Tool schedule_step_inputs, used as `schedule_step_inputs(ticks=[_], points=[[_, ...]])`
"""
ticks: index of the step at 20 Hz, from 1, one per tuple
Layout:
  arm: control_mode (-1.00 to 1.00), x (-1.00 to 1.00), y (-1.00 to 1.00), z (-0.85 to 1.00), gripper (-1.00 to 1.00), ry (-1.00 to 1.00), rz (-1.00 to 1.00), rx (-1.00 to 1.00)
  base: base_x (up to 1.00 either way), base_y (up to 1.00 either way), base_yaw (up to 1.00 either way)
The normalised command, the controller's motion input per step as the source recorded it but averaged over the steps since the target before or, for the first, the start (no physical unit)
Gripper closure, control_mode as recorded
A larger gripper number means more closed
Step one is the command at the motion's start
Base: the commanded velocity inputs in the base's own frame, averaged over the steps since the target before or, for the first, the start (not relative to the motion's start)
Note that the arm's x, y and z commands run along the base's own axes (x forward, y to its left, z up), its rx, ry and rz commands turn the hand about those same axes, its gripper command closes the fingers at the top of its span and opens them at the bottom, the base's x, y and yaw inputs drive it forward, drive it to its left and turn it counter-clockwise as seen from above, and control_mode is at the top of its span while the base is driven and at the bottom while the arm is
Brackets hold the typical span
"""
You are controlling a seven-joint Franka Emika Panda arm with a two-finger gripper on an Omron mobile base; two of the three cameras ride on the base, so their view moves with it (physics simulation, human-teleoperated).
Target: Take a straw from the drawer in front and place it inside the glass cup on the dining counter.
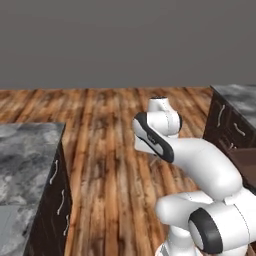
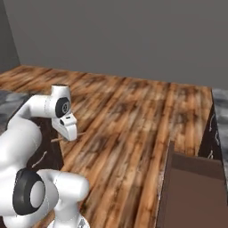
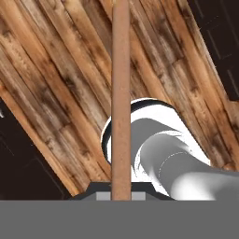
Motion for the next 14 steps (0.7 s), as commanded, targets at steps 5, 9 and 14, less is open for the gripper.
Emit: schedule_step_inputs(ticks=[5, 9, 14], points=[[1.00, 0.00, 0.00, 0.00, 1.00, 0.00, 0.00, 0.00, 1.00, 0.00, 0.24], [1.00, 0.00, 0.00, 0.00, 1.00, 0.00, 0.00, 0.00, 1.00, 0.00, 0.13], [1.00, 0.00, 0.00, 0.00, 1.00, 0.00, 0.00, 0.00, 1.00, 0.00, 0.02]])
